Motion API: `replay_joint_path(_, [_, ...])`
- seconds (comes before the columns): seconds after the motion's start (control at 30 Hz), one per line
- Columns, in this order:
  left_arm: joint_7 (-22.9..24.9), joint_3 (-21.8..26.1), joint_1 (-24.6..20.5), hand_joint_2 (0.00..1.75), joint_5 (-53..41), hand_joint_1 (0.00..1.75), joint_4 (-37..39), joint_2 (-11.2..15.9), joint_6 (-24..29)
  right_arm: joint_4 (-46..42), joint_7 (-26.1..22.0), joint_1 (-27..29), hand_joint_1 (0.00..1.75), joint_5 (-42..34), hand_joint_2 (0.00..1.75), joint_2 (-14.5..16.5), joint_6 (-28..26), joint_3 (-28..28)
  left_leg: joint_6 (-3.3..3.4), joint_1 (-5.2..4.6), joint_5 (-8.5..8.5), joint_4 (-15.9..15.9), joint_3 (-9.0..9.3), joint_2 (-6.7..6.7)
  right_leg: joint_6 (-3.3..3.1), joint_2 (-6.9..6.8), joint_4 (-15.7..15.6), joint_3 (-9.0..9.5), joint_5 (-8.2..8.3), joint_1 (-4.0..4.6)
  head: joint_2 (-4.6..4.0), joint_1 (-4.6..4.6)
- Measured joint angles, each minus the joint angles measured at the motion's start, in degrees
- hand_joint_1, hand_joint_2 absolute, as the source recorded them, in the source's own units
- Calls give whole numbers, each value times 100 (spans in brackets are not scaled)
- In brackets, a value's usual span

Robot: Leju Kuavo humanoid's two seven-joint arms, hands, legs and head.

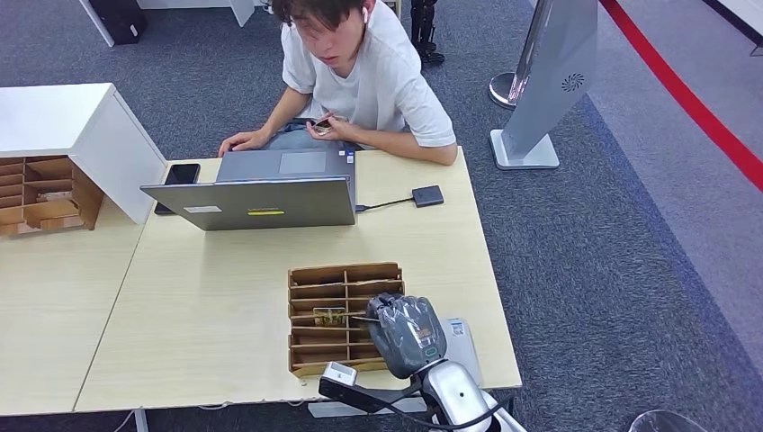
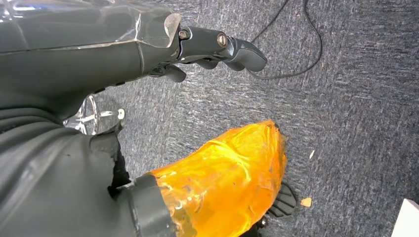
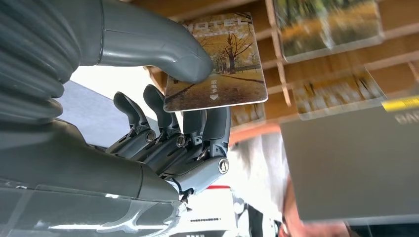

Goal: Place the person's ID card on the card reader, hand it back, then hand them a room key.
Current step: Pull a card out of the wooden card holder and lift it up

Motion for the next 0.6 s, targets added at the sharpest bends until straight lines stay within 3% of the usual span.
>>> replay_joint_path(0.6, [-31, 47, 7, 0, 98, 0, 0, -2, 2, -1249, -209, 50, 153, 21, 175, -53, -399, 0, 0, 0, 0, 0, 0, 0, 0, 0, 0, 0, 0, 0, 0, 0])
